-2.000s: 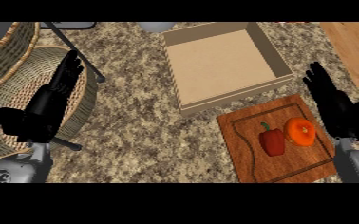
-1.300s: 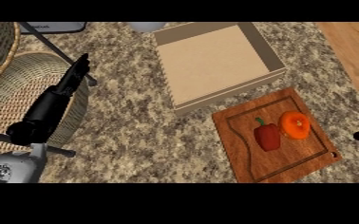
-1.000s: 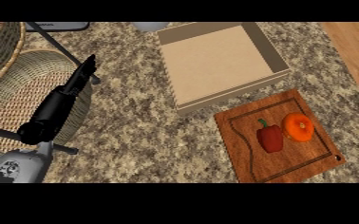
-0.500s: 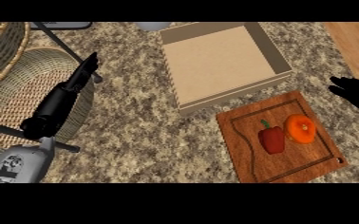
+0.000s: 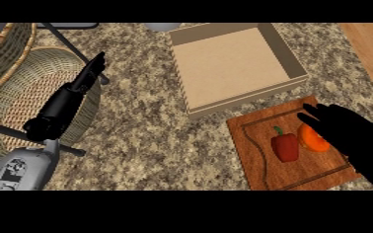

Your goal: Pick the bell pepper from the cutting board and place it in the cardboard box

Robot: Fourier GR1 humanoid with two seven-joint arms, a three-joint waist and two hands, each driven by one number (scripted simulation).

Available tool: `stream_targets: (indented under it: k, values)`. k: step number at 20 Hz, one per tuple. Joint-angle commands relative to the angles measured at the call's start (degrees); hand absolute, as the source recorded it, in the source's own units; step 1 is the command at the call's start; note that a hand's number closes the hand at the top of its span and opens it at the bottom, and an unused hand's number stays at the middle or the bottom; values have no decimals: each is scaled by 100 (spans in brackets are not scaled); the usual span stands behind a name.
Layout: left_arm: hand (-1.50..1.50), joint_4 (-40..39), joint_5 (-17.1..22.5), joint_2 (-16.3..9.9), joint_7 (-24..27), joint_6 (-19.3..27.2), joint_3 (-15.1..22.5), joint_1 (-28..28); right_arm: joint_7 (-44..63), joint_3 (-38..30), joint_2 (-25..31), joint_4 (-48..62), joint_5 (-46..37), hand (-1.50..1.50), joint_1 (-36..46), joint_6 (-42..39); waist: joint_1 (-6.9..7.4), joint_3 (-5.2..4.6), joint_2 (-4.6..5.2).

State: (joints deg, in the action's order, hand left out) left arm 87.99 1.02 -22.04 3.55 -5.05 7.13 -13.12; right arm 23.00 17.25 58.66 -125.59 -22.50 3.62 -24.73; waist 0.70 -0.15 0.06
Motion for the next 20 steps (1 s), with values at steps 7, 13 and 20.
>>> stream_targets:
  k: [7, 13, 20]
  values:
    - [0, -297, -359, 223, 397, -68, -198, 44, 1271, 919, -1564, 476, -722, -150, 619, -921, -52, 13, 1]
    - [0, -34, -392, 304, 46, -271, -300, 46, 1260, 808, -1790, 437, -1472, -150, 511, -1135, -74, 15, -9]
    - [0, 529, -326, 125, 37, -677, -580, 471, 897, 1066, -2298, 792, -2424, -150, 209, -837, -59, 17, -15]
